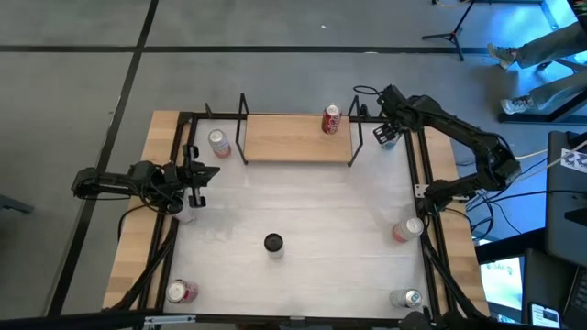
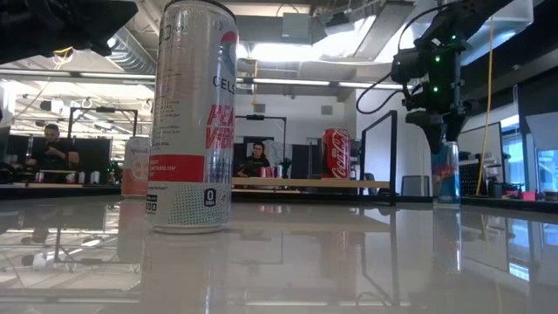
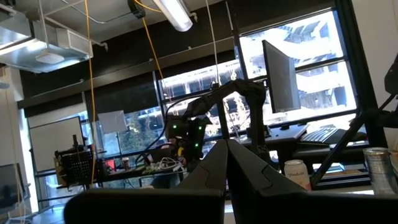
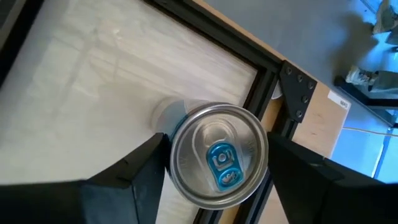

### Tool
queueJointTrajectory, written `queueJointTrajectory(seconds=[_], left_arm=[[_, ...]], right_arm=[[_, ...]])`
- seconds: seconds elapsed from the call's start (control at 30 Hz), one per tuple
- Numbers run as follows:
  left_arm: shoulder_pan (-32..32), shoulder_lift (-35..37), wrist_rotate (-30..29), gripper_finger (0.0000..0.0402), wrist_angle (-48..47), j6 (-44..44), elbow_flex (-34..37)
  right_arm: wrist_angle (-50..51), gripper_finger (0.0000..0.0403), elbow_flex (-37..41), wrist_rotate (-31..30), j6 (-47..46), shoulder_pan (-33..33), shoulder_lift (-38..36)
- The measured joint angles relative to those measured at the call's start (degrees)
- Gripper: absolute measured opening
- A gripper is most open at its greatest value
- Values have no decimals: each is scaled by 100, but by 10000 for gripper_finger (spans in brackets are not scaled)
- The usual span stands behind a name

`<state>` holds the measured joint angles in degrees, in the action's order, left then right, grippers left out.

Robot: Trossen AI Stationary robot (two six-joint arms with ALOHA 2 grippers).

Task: Place canned beverage on shelf
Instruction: Put the top blue soda can on the shelf

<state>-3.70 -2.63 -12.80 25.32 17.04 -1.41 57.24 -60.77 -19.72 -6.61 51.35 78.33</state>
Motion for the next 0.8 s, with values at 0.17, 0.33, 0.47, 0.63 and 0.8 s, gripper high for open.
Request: queueJointTrajectory(seconds=[0.17, 0.33, 0.47, 0.63, 0.8], left_arm=[[0, 0, 0, 1, 0, -2, 0], [0, 0, 0, 1, 0, -2, 0], [0, 0, -2, 1, 0, 0, 0], [0, 0, -16, 1, 0, 0, 0], [0, 0, -20, 1, 0, -4, 0]], right_arm=[[121, 240, -191, 121, 63, 0, -262], [411, 240, -476, 249, 60, -60, -568], [629, 240, -860, 248, 59, -326, -755], [1011, 240, -1617, 228, -38, -840, -825], [1370, 240, -2478, -6, -212, -1346, -824]])
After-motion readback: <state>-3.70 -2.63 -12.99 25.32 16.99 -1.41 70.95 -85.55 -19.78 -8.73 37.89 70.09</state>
